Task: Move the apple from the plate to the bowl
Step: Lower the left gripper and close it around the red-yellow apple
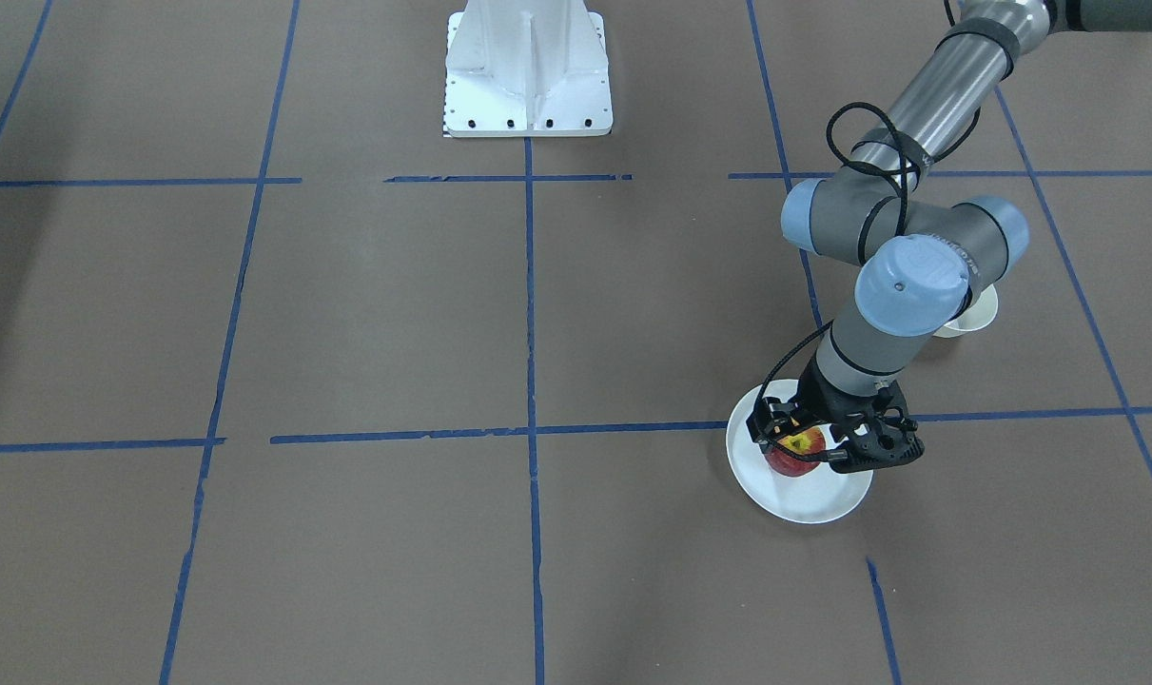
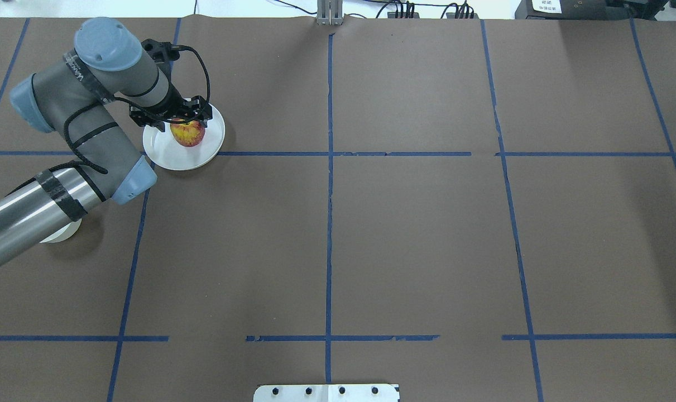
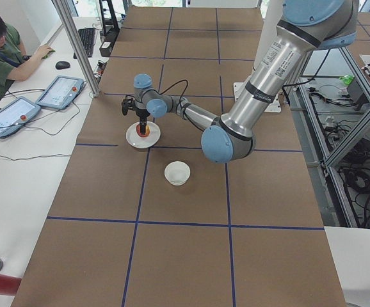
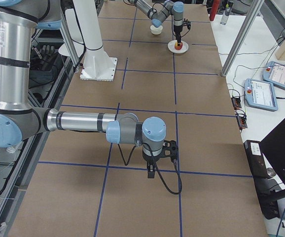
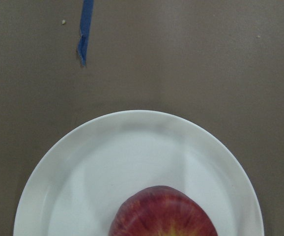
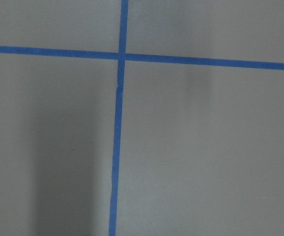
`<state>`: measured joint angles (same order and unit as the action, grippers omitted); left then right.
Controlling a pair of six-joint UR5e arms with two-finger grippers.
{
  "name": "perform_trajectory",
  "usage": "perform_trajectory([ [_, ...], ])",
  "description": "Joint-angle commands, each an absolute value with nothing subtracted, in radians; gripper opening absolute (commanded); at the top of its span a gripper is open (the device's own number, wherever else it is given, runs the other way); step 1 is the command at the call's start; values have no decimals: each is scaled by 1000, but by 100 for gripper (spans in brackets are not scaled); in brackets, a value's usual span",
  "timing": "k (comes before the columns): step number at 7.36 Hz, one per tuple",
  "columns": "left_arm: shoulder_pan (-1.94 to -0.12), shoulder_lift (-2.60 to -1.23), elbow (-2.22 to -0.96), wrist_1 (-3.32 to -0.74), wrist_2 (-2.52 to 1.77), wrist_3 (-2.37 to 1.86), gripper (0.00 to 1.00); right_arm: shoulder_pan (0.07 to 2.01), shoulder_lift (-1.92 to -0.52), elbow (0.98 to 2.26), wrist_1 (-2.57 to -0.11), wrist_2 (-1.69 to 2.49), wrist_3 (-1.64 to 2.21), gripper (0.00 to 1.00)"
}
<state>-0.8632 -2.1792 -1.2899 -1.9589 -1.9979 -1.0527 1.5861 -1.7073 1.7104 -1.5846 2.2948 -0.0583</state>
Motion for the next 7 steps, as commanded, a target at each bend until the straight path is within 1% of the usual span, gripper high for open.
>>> perform_trajectory([
  [1, -854, -2184, -1238, -2017, -1983, -1055, 100, 1586, -1707, 1710, -1585, 2295, -58, 100],
  [4, -839, -2184, -1238, -2008, -1985, -1057, 100, 1586, -1707, 1710, -1585, 2295, -58, 100],
  [5, -838, -2186, -1238, -2009, -1986, -1057, 97, 1586, -1707, 1710, -1585, 2295, -58, 100],
  [6, -839, -2184, -1238, -2010, -1987, -1052, 83, 1586, -1707, 1710, -1585, 2295, -58, 100],
  [7, -839, -2184, -1239, -2013, -1988, -1045, 62, 1586, -1707, 1710, -1585, 2295, -58, 100],
])
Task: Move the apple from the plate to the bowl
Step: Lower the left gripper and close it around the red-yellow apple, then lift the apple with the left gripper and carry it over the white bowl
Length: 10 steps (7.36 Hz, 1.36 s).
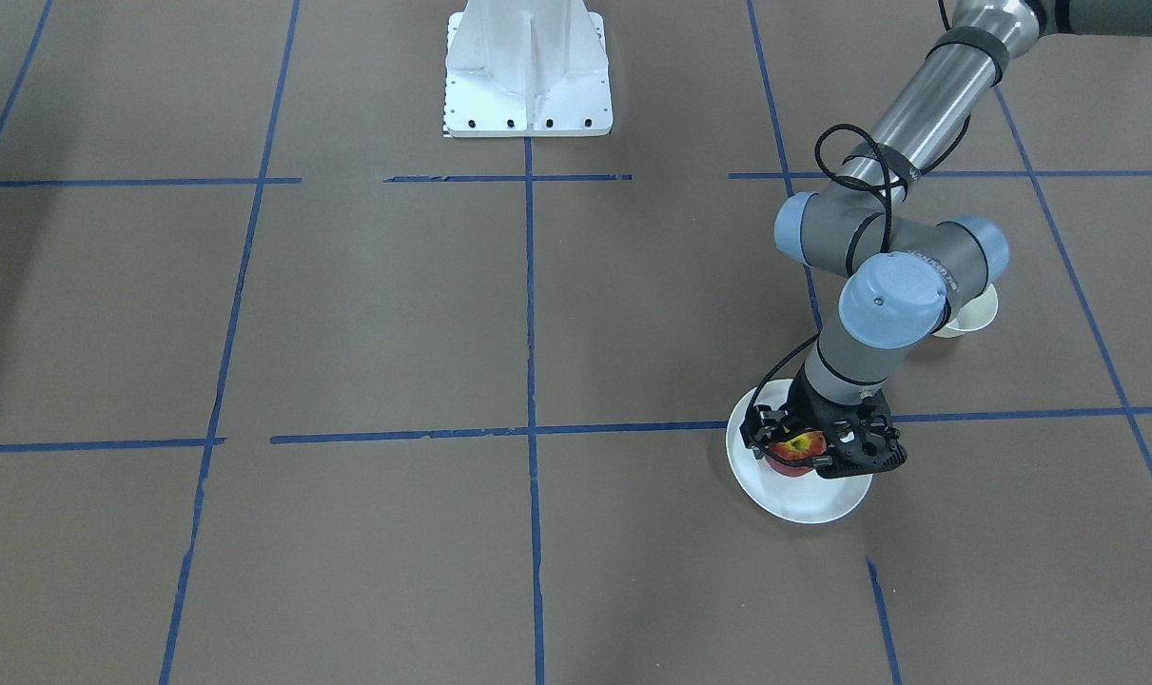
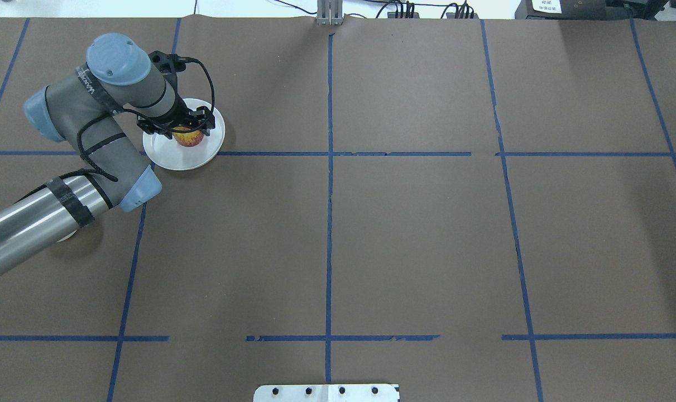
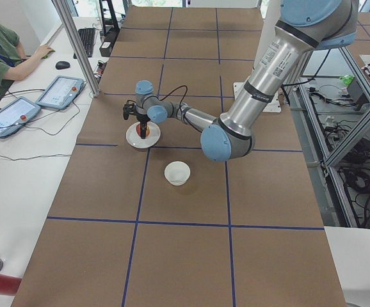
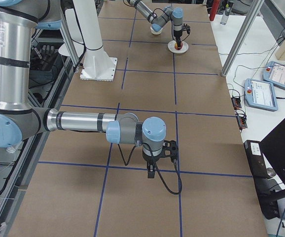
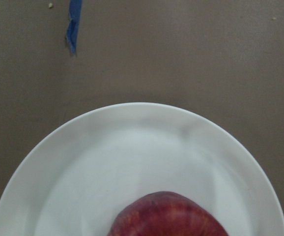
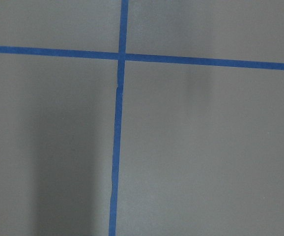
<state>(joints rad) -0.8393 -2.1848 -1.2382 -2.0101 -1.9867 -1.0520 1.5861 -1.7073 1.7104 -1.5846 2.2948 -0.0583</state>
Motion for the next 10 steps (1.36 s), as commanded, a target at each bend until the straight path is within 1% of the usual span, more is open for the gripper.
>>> perform_trajectory([
  [1, -844, -2184, -1244, -2011, -1996, -1043, 46, 1586, -1707, 1710, -1585, 2295, -58, 100],
  [2, -860, -2184, -1255, -2003, -1997, -1043, 45, 1586, -1707, 1710, -1585, 2295, -58, 100],
  [3, -888, -2174, -1294, -1997, -2019, -1040, 46, 1586, -1707, 1710, -1585, 2295, -58, 100],
  [4, -916, -2130, -1369, -1981, -2096, -1023, 46, 1586, -1707, 1710, -1585, 2295, -58, 100],
  [6, -949, -1992, -1634, -1819, -2112, -910, 46, 1586, -1707, 1710, -1585, 2295, -58, 100],
  [7, -972, -1903, -1778, -1707, -2112, -829, 46, 1586, -1707, 1710, -1585, 2295, -58, 100],
  [8, -998, -1794, -1886, -1686, -2114, -766, 46, 1586, -1707, 1710, -1585, 2295, -58, 100],
  [9, -1023, -1676, -1957, -1695, -2112, -705, 46, 1586, -1707, 1710, -1585, 2295, -58, 100],
  [10, -1028, -1563, -1992, -1739, -2111, -674, 46, 1586, -1707, 1710, -1585, 2295, -58, 100],
])
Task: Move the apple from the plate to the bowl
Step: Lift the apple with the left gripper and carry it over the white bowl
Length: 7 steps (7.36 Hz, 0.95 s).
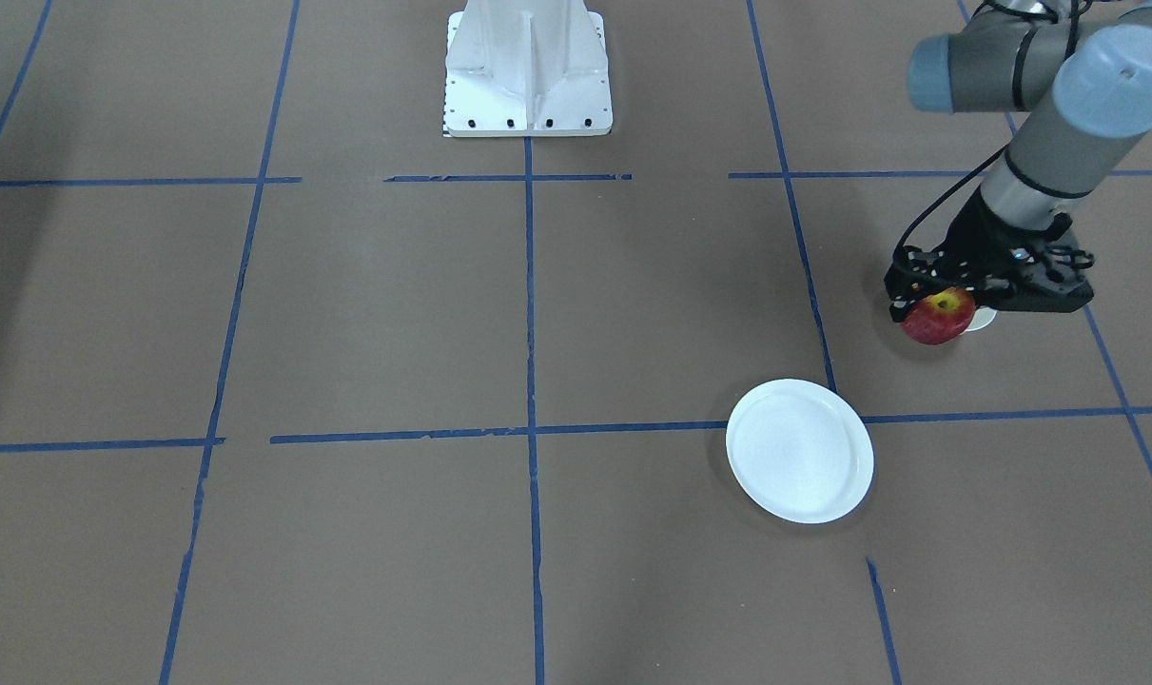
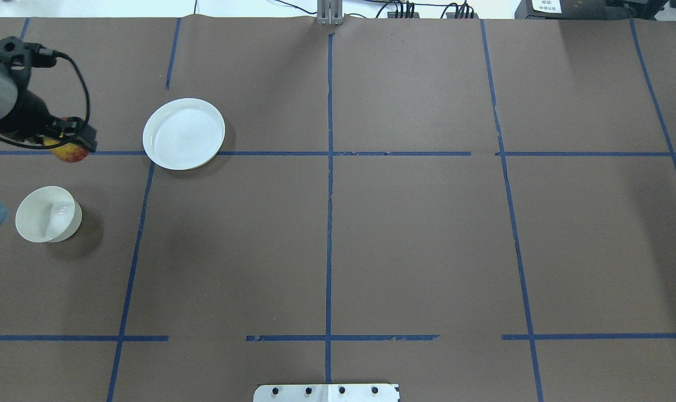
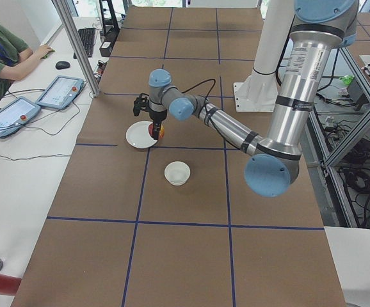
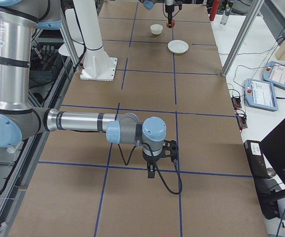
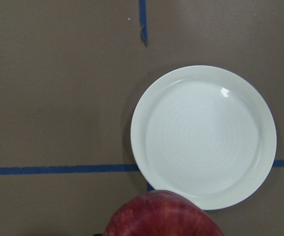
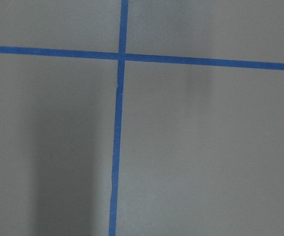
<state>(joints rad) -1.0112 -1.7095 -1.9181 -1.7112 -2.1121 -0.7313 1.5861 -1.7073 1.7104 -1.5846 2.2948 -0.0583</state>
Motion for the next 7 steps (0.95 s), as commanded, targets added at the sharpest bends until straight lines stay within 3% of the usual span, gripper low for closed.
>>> perform_trajectory([
  [1, -1028, -1454, -1982, -1897, -2108, -689, 46, 1586, -1707, 1710, -1585, 2295, -58, 100],
  [4, -996, -1420, -1829, -2181, -2088, -889, 46, 1586, -1707, 1710, -1585, 2295, -58, 100],
  [7, -902, -1477, -1744, -2217, -2043, -966, 46, 1586, -1707, 1710, -1585, 2295, -58, 100],
])
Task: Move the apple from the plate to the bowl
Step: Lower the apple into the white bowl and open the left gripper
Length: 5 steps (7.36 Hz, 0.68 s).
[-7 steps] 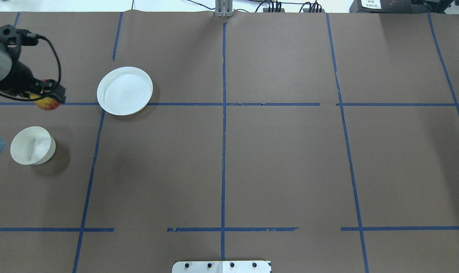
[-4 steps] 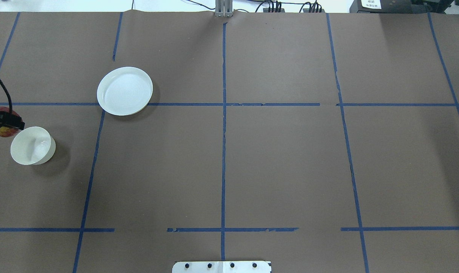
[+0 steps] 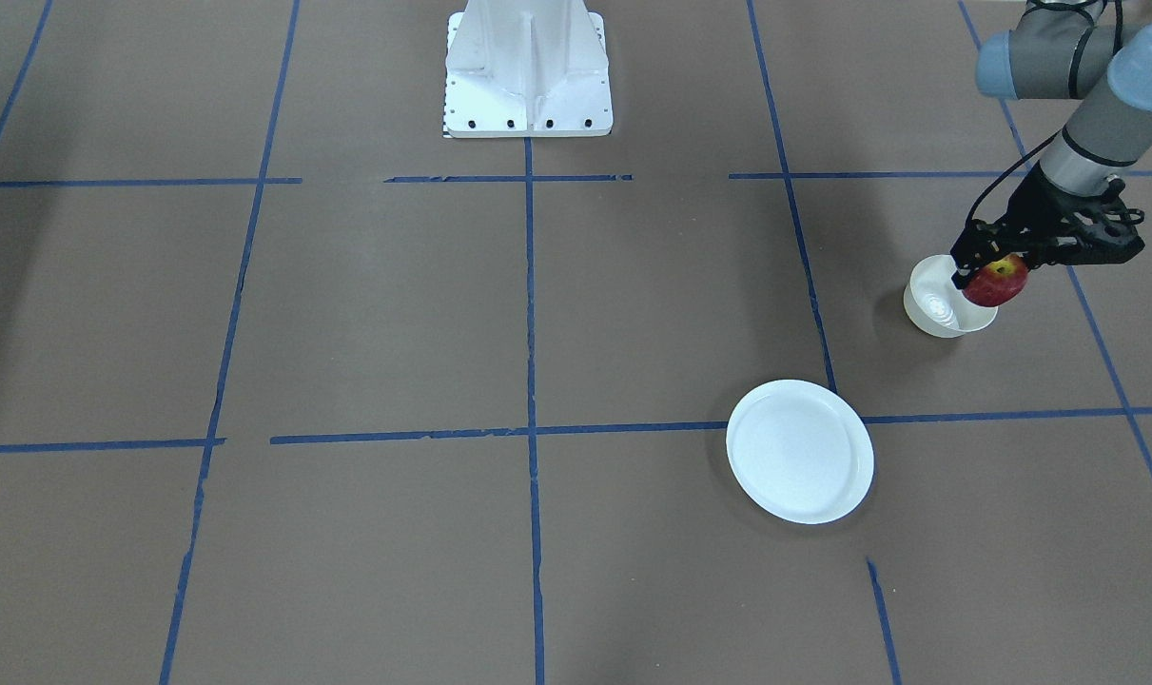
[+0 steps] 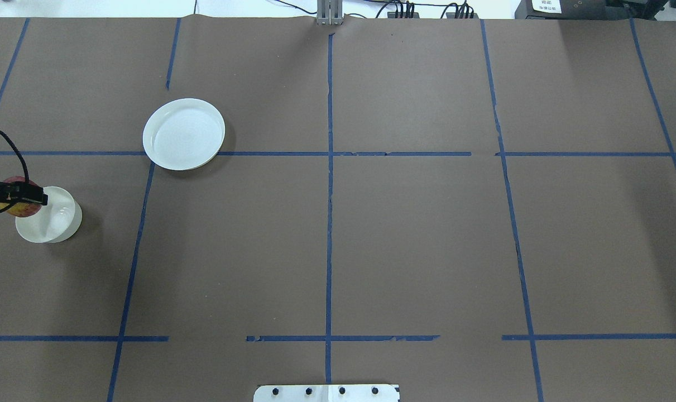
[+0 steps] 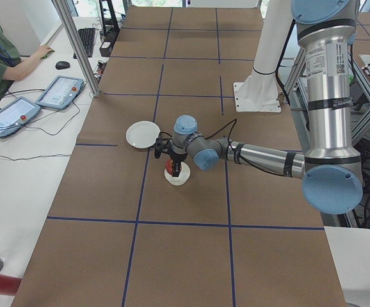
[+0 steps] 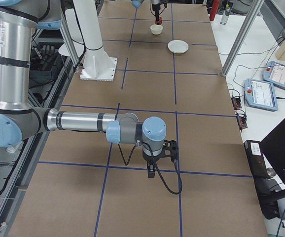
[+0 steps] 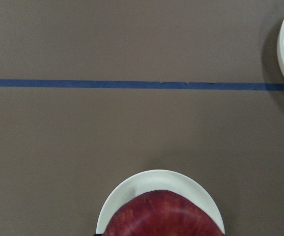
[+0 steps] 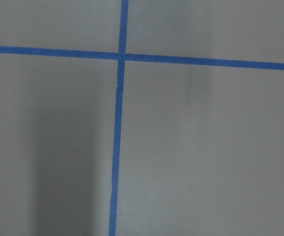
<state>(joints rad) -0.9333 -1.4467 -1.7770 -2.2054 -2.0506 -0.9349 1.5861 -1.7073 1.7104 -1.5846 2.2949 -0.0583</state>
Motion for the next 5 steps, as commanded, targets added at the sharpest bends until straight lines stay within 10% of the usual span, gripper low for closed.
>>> perform_trajectory([
  [1, -884, -1482, -1724, -2220, -2043, -968, 46, 1586, -1707, 1710, -1585, 2295, -58, 100],
  [4, -877, -1483, -1704, -2220, -2045, -965, 55, 1586, -1707, 1710, -1585, 2295, -58, 100],
  [5, -877, -1482, -1704, -2220, -2045, -965, 74, 1586, -1707, 1710, -1585, 2296, -58, 100],
])
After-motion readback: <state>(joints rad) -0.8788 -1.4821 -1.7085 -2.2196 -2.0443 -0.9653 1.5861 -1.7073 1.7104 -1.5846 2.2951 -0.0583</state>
